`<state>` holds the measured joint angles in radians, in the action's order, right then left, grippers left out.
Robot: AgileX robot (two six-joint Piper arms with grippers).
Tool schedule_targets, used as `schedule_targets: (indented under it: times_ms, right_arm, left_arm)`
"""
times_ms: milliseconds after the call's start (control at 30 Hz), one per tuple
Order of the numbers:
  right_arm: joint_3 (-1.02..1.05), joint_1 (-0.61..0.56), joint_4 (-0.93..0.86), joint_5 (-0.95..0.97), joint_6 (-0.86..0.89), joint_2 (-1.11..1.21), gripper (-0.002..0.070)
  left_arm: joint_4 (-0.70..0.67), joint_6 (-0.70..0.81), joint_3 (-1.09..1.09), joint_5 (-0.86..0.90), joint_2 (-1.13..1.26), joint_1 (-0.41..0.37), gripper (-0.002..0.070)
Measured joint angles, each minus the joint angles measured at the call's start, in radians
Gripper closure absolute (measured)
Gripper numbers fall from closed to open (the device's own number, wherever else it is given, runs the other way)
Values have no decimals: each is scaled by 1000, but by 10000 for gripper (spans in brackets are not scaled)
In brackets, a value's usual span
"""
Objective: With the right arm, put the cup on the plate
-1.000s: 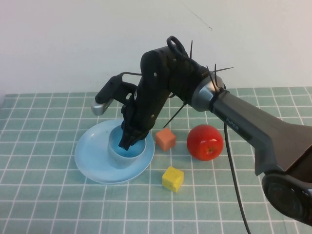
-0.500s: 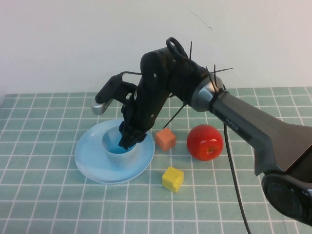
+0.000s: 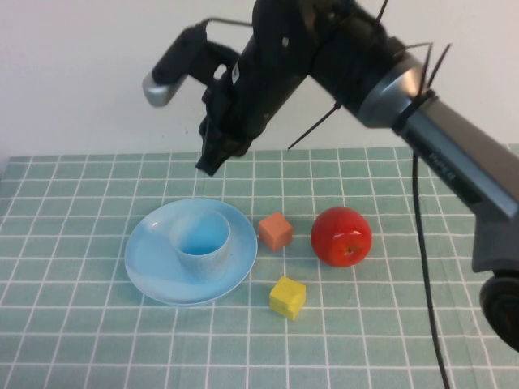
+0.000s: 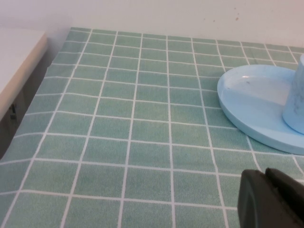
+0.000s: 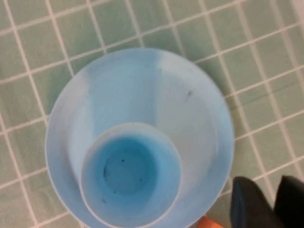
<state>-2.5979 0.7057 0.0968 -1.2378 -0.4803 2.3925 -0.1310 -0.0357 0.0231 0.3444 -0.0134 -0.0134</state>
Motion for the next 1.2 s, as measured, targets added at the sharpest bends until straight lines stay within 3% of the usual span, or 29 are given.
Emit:
schedule_targets:
  times_ms: [67,200,533,967,1200]
  right_arm:
    - [-10,0,-13,0,20,-44,610]
    - [-12,0,-28,0,37,-127,663]
    - [64,0,-205,0,56,-409,673]
    - [646,0,-367,0,155,-918,677]
    - [751,0,-367,0,188,-1009,678]
  left_arm:
    - [0,0,0,0,0,0,678]
    - [0,0,0,0,0,0,678]
    - [0,0,0,0,0,0,678]
    - [0,-2,0,0,0,0,678]
    - [0,-2,0,0,0,0,678]
